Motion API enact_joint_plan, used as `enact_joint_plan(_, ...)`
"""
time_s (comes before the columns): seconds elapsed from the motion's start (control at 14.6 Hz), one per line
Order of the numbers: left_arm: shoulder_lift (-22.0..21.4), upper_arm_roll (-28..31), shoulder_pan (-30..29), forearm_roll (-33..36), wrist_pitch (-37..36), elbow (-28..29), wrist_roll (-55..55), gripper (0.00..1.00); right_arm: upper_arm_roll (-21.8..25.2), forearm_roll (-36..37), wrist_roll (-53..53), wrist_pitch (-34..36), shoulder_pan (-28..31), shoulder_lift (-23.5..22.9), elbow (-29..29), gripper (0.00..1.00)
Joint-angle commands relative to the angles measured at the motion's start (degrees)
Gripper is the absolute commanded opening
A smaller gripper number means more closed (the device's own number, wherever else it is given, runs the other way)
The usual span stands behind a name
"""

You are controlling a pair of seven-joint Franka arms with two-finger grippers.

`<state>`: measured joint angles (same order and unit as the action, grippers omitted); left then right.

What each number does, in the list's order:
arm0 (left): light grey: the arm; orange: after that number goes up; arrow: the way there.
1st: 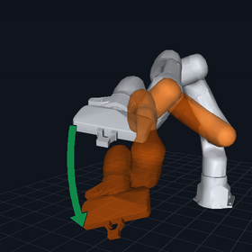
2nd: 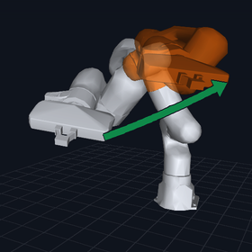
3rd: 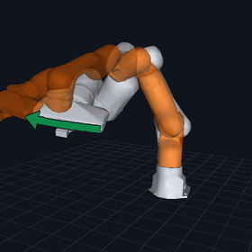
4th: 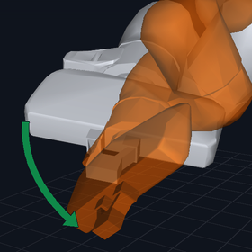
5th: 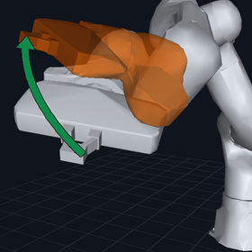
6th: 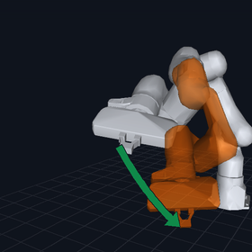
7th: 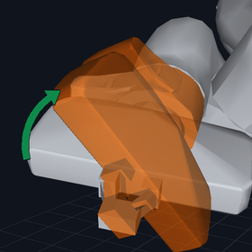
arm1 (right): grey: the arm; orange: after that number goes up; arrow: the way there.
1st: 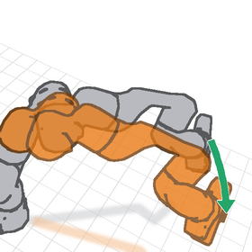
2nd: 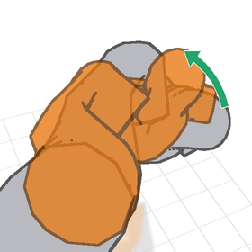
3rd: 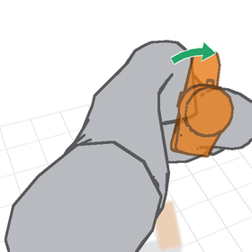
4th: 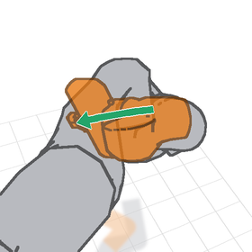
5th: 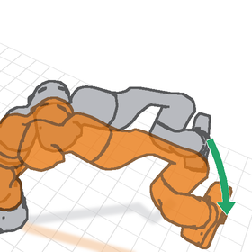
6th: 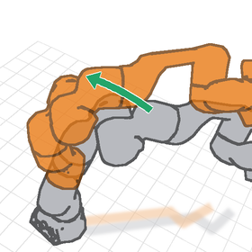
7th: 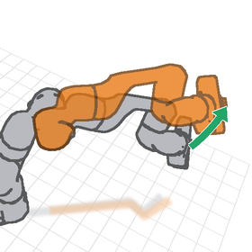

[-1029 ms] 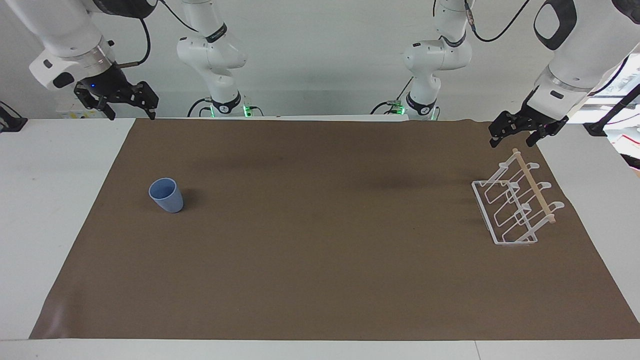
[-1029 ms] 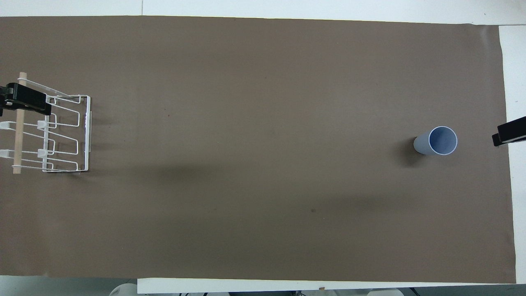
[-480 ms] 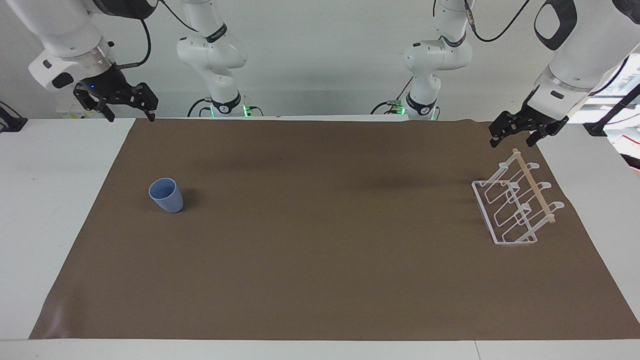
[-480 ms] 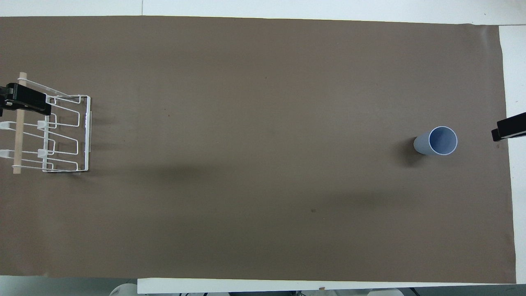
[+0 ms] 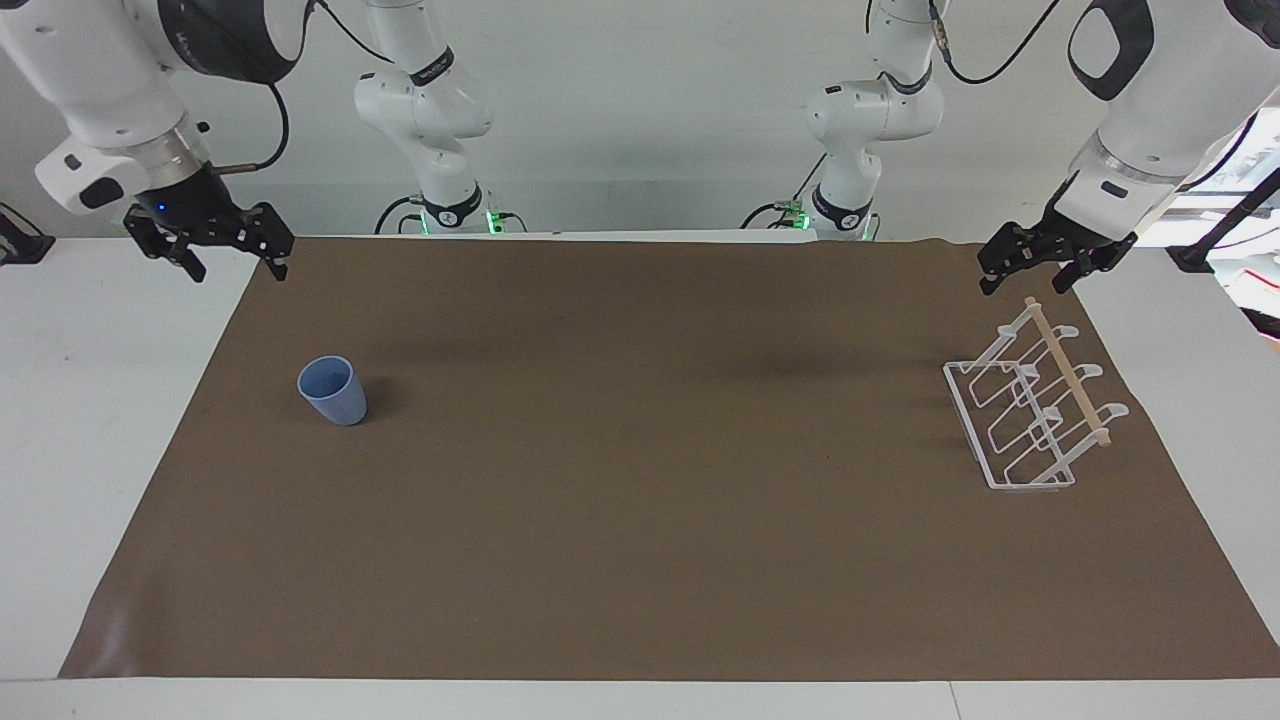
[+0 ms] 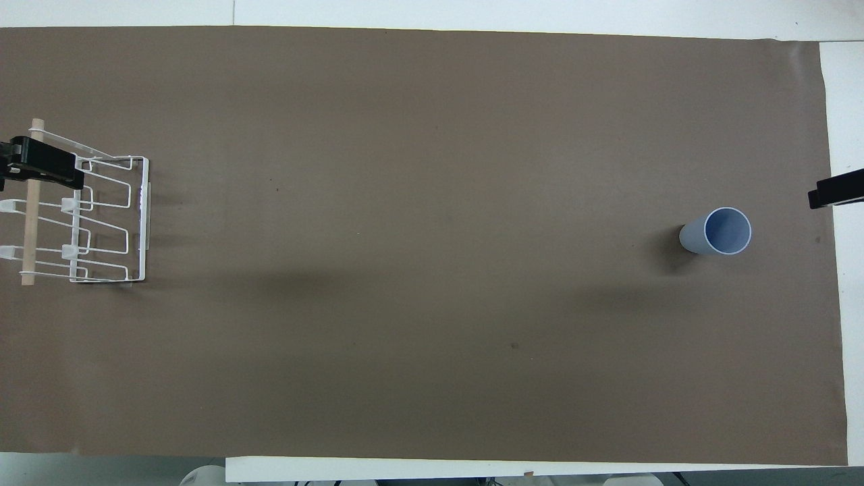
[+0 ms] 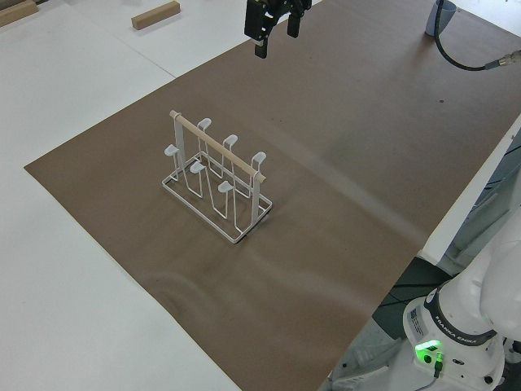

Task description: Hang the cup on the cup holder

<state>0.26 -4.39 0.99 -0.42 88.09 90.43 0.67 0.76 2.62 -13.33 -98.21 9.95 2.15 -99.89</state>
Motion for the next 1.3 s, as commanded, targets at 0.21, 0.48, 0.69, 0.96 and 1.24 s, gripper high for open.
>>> enact_joint_plan(0.21,-0.5,0.1,-0.3,-0.3,-0.5,0.6,-0.2,1.00,-0.3,-4.3,-5.5,-14.8,3.5,-6.7,-9.8,0.98)
enact_joint_plan(0.48,-0.5,0.1,-0.3,-0.3,-0.5,0.6,-0.2,1.00,-0.3,-4.3,-9.5,-17.3,4.2,-7.5,-13.7,0.92)
enact_joint_plan(0.69,-0.5,0.1,-0.3,-0.3,-0.5,0.6,-0.2,1.00,-0.3,-4.3,-10.4,-19.6,4.0,-7.0,-16.6,0.85)
enact_joint_plan(0.96,-0.5,0.1,-0.3,-0.3,-0.5,0.6,-0.2,1.00,-0.3,-4.3,-12.5,-22.4,4.2,-7.2,-19.9,0.74)
enact_joint_plan(1.24,-0.6,0.1,-0.4,-0.3,-0.8,0.8,-0.2,1.00,-0.2,-4.3,-12.9,-23.0,4.2,-7.2,-21.3,0.66)
